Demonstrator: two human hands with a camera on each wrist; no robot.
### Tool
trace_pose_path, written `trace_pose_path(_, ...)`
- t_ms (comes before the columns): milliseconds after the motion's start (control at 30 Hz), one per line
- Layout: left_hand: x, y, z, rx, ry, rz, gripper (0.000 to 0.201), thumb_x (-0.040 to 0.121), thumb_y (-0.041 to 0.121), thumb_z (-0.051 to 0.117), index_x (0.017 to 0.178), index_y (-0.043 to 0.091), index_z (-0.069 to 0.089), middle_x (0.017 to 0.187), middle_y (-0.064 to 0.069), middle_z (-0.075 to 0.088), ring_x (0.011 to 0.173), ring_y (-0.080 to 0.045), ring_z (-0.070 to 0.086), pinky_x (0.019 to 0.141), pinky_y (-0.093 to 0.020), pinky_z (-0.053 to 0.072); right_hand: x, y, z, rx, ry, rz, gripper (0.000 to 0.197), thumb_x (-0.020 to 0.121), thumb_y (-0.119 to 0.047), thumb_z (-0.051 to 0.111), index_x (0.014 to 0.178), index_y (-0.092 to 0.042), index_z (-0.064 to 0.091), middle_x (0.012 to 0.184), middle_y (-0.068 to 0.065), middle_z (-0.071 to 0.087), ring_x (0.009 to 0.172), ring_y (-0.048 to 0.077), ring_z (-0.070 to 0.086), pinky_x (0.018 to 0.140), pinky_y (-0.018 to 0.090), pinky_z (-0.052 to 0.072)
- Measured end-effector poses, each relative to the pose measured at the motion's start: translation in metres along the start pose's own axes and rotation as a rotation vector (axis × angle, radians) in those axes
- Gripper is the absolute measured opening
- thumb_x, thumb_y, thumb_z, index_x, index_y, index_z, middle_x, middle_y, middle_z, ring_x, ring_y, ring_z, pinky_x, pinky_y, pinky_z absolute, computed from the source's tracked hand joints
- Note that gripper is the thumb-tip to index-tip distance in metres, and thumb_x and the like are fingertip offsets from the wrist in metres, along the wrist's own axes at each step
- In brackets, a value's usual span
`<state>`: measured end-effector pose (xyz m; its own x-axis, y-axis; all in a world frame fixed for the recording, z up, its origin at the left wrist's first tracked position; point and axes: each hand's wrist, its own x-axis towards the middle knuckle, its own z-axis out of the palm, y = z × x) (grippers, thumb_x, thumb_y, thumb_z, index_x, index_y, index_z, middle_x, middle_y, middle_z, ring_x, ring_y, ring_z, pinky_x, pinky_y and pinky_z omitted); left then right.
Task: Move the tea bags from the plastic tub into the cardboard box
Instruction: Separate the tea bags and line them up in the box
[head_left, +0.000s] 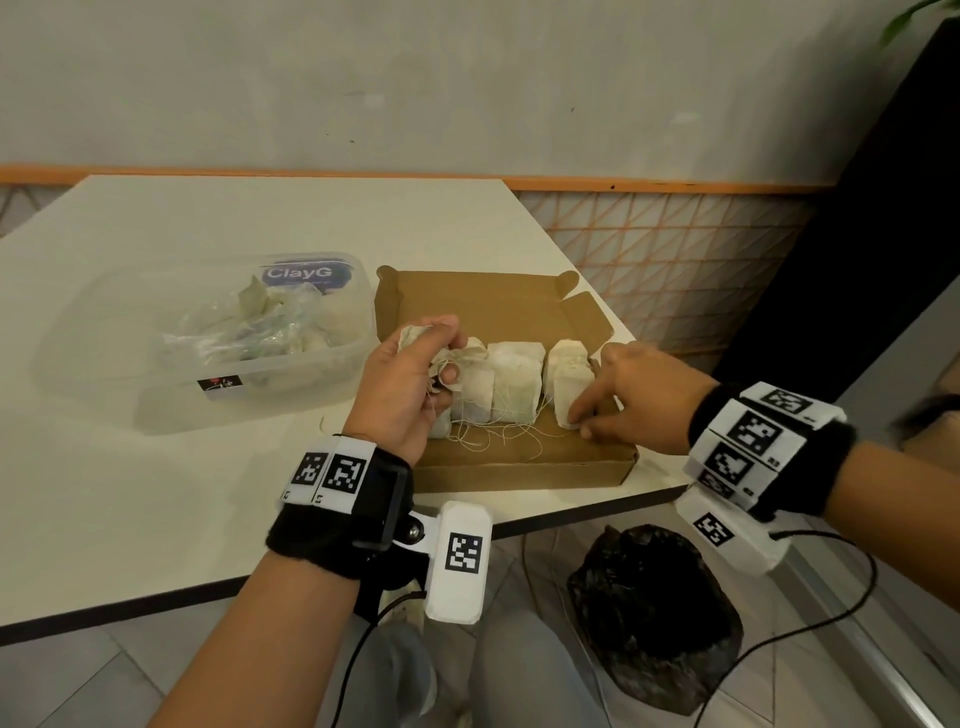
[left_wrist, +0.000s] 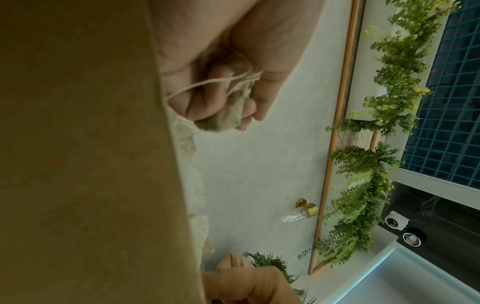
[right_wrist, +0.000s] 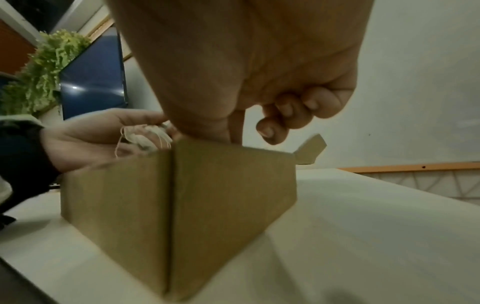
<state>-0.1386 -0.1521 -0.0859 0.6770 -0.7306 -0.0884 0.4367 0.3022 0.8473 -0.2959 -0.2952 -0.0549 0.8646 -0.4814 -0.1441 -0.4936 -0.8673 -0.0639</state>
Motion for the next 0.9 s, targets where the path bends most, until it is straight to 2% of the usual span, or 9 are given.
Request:
trace_pose_path(133,0.001,0.0,0.0,-0.016,-0.027,-0.01,0.011,0.092,0.016,0.057,0.082,0.017,0.055,0.072,0.002,0.057,0.047,-0.005,0.044,0.034,-0.013,0.027,0.0,-0.001,0.007,0.039,0.068,-0.008,0.019,0.083,-0.036,0.065,0.101,-0.039,0.07,0.08,-0.015,0.031,0.093,0.011,0.038,0.079,0.025,0.032)
trace_pose_path(267,0.003,0.001,0.0,-0.125,-0.068,-0.075,0.014,0.096,0.023,0.049,0.088,0.013,0.055,0.076,0.0,0.053,0.056,-0.006,0.046,0.038,-0.013,0.033,-0.003,-0.004,0.001,0.165,0.176,0.01,0.023,0.084,-0.033,0.063,0.106,-0.038,0.066,0.09,-0.006,0.041,0.096,0.014,0.043,0.087,0.033,0.039)
trace_pose_path(333,0.002,0.003,0.0,-0.221,-0.098,-0.128,0.019,0.098,0.025,0.041,0.092,0.011,0.054,0.078,-0.001,0.052,0.061,-0.009,0.046,0.043,-0.015,0.035,-0.004,-0.016,-0.007,0.348,0.289,-0.026,0.022,0.082,-0.033,0.066,0.105,-0.034,0.065,0.086,-0.006,0.046,0.08,0.009,0.047,0.077,0.026,0.04)
trace_pose_path(400,0.001,0.005,0.0,-0.284,-0.122,-0.148,0.024,0.095,0.022,0.033,0.096,0.009,0.053,0.079,-0.004,0.053,0.065,-0.013,0.047,0.052,-0.02,0.036,-0.005,-0.036,-0.01,0.675,0.305,-0.055,0.023,0.08,-0.031,0.069,0.102,-0.027,0.064,0.079,-0.006,0.051,0.064,0.008,0.05,0.063,0.021,0.042)
trace_pose_path(500,-0.002,0.006,0.001,-0.304,-0.126,-0.135,0.029,0.092,0.015,0.029,0.101,0.006,0.055,0.084,-0.008,0.055,0.076,-0.019,0.051,0.064,-0.028,0.038,0.0,-0.065,0.007,0.938,0.292,-0.039,0.03,0.077,-0.032,0.073,0.102,-0.024,0.058,0.078,-0.008,0.057,0.061,0.005,0.052,0.055,0.016,0.042)
trace_pose_path(600,-0.003,0.004,0.003,-0.24,-0.126,-0.12,0.027,0.097,0.007,0.029,0.103,0.007,0.056,0.089,-0.008,0.061,0.078,-0.019,0.061,0.07,-0.032,0.054,0.011,-0.085,0.029,1.085,0.369,-0.011,0.034,0.074,-0.03,0.076,0.096,-0.025,0.051,0.089,-0.007,0.058,0.074,0.009,0.059,0.065,0.021,0.051)
trace_pose_path(700,-0.004,0.001,0.005,-0.148,-0.175,-0.086,0.023,0.097,-0.001,0.034,0.103,0.007,0.055,0.095,-0.009,0.064,0.068,-0.018,0.061,0.062,-0.027,0.055,0.018,-0.092,0.041,1.221,0.431,-0.003,0.038,0.069,-0.031,0.078,0.09,-0.032,0.046,0.097,-0.004,0.06,0.086,0.018,0.063,0.077,0.036,0.056)
trace_pose_path(767,-0.005,0.0,0.006,-0.118,-0.212,-0.076,0.022,0.097,-0.003,0.035,0.105,0.006,0.053,0.098,-0.009,0.064,0.074,-0.017,0.066,0.063,-0.025,0.057,0.02,-0.091,0.043,1.236,0.464,0.013,0.033,0.071,-0.031,0.076,0.088,-0.033,0.048,0.102,-0.001,0.061,0.09,0.022,0.063,0.079,0.041,0.055)
trace_pose_path(900,-0.005,-0.002,0.006,-0.024,-0.263,-0.107,0.013,0.097,0.008,0.046,0.102,0.014,0.056,0.102,-0.006,0.064,0.088,-0.017,0.063,0.067,-0.023,0.057,0.02,-0.082,0.045,1.344,0.483,0.003,0.017,0.082,-0.016,0.068,0.083,-0.025,0.055,0.095,0.007,0.064,0.073,0.017,0.06,0.066,0.031,0.05)
